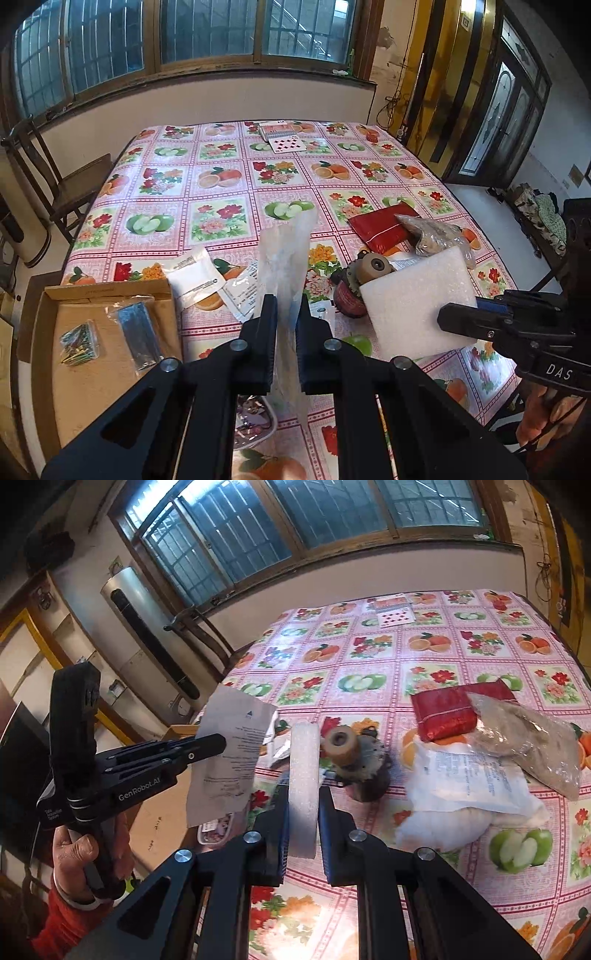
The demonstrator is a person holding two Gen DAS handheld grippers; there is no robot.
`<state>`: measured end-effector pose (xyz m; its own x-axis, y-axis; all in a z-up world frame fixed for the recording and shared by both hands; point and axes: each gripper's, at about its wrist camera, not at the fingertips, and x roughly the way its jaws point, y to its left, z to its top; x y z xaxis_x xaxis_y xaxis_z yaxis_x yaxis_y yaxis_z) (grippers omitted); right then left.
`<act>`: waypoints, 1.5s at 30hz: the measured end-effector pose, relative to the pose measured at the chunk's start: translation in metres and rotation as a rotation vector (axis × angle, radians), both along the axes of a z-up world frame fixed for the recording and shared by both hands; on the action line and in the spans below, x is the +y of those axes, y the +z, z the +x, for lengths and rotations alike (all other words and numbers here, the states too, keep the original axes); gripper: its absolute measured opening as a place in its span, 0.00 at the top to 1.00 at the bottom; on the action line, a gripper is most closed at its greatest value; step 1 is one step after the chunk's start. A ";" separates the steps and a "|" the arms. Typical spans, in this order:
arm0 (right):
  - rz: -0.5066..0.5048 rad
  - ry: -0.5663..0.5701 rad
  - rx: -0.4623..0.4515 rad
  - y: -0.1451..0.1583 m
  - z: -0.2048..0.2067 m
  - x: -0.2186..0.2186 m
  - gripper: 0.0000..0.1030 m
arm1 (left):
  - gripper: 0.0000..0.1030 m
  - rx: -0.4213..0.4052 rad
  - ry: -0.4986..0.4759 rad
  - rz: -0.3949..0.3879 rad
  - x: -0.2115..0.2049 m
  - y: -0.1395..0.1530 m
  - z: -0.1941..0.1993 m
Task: Organize soft objects
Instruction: 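Carry the foam sheet and white bag with both tools to the box, then open both tools to release the foam sheet and white bag into the box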
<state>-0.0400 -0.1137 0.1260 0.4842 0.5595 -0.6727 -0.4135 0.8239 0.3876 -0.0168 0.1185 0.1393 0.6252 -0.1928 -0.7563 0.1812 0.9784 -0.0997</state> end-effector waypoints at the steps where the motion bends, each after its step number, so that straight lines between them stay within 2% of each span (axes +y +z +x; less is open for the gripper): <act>1: 0.006 0.017 -0.008 0.004 -0.001 0.009 0.86 | 0.93 -0.005 0.010 0.002 0.006 0.004 -0.003; 5: 0.040 0.082 -0.028 0.016 -0.001 0.049 0.86 | 0.93 -0.040 0.081 0.040 0.034 0.015 -0.011; 10: 0.046 0.136 -0.027 0.016 0.007 0.101 0.86 | 0.93 -0.055 0.176 0.078 0.075 0.016 -0.021; 14: 0.098 0.186 0.007 0.008 0.016 0.141 0.86 | 0.93 -0.061 0.264 0.173 0.102 0.009 -0.026; 17: 0.131 0.229 0.044 -0.003 0.023 0.174 0.86 | 0.93 -0.052 0.321 0.219 0.123 -0.001 -0.028; 22: 0.101 0.261 0.100 -0.032 0.033 0.228 0.86 | 0.93 -0.008 0.358 0.221 0.150 -0.021 -0.027; 28: 0.050 0.289 0.134 -0.057 0.034 0.261 0.86 | 0.93 0.050 0.378 0.235 0.160 -0.050 -0.024; 32: 0.044 0.278 0.167 -0.071 0.038 0.267 0.86 | 0.93 0.064 0.394 0.245 0.164 -0.064 -0.024; 36: 0.007 0.240 0.197 -0.080 0.046 0.264 0.76 | 0.93 0.068 0.400 0.243 0.164 -0.070 -0.024; 38: -0.007 0.226 0.204 -0.082 0.048 0.260 0.66 | 0.92 0.066 0.403 0.239 0.164 -0.071 -0.024; 39: -0.021 0.222 0.202 -0.082 0.048 0.258 0.64 | 0.91 0.066 0.405 0.234 0.164 -0.071 -0.024; 41: -0.073 0.212 0.166 -0.080 0.044 0.258 0.59 | 0.87 0.066 0.408 0.228 0.164 -0.072 -0.025; 42: -0.105 0.207 0.142 -0.078 0.042 0.258 0.54 | 0.85 0.064 0.410 0.227 0.164 -0.072 -0.025; 43: -0.133 0.198 0.114 -0.075 0.039 0.258 0.49 | 0.78 0.061 0.413 0.227 0.164 -0.073 -0.026; 44: -0.146 0.192 0.090 -0.072 0.036 0.257 0.49 | 0.68 0.057 0.416 0.228 0.164 -0.073 -0.027; 45: -0.156 0.187 0.070 -0.069 0.034 0.255 0.49 | 0.64 0.050 0.417 0.232 0.163 -0.073 -0.027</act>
<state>-0.0061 0.1413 0.0570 0.3310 0.5216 -0.7864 -0.5411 0.7876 0.2946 -0.0440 0.2811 0.0667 0.5750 0.2441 -0.7809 -0.2312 0.9640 0.1310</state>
